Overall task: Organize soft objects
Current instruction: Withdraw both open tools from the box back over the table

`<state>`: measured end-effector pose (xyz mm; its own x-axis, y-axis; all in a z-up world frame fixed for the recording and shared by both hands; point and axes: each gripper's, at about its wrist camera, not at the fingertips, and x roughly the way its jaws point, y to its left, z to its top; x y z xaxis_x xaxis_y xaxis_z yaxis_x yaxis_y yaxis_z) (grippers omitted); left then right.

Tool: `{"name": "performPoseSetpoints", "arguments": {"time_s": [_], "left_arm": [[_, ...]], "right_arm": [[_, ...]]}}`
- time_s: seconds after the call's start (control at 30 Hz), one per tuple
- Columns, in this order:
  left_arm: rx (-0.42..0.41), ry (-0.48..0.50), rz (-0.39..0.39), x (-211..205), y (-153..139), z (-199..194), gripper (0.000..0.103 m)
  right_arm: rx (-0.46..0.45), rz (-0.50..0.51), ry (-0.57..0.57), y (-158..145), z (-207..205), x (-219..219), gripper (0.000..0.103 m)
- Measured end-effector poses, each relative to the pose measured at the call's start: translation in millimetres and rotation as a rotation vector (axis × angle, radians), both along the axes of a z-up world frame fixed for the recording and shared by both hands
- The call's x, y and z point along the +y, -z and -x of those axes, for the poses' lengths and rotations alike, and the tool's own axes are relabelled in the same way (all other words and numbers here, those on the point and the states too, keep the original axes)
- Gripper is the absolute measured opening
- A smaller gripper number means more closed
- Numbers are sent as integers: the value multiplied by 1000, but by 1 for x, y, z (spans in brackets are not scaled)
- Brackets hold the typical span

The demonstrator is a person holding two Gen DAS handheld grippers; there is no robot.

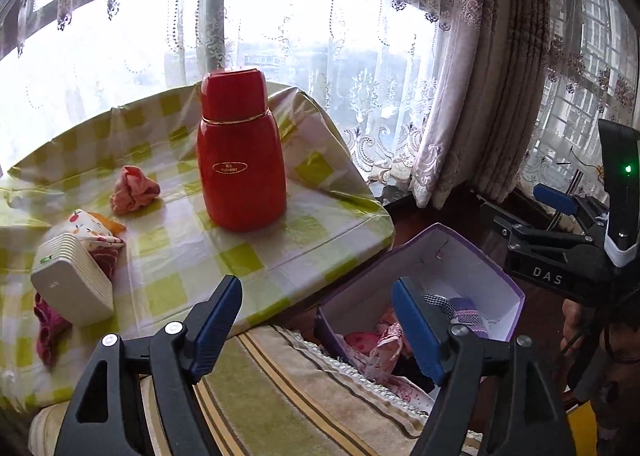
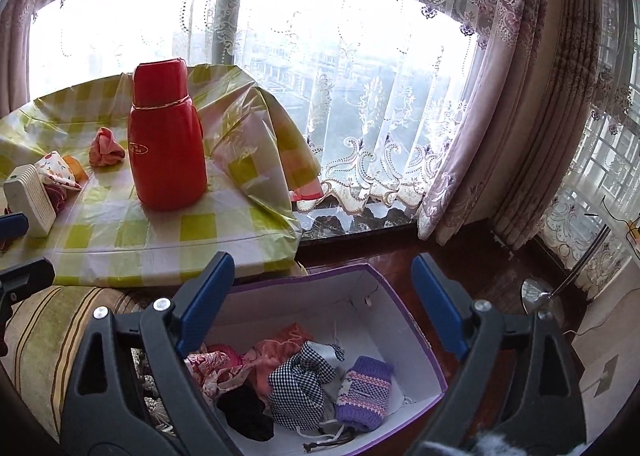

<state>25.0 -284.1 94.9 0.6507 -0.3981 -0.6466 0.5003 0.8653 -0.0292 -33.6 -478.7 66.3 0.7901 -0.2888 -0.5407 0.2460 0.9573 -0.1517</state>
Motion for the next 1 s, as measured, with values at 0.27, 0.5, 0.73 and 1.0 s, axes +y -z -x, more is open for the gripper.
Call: {"name": "performPoseSetpoints", "arguments": {"time_s": [0.27,0.5,0.73,1.0], "left_arm": [[-99,-48,-26,42,-6,0,83],[5,-121,59,98,2,-12,83],[-22,-236,41,148,5,-14,83],[57,-400,104,213,19,-30,83]], "right_arm": [[43,-95,-134,2,-9,18,92],[75,-121,-184,9,-19,40,92],[128,-169,-230,18,-33,60,92],[167,-165,-286,25,-52,88,92]]}}
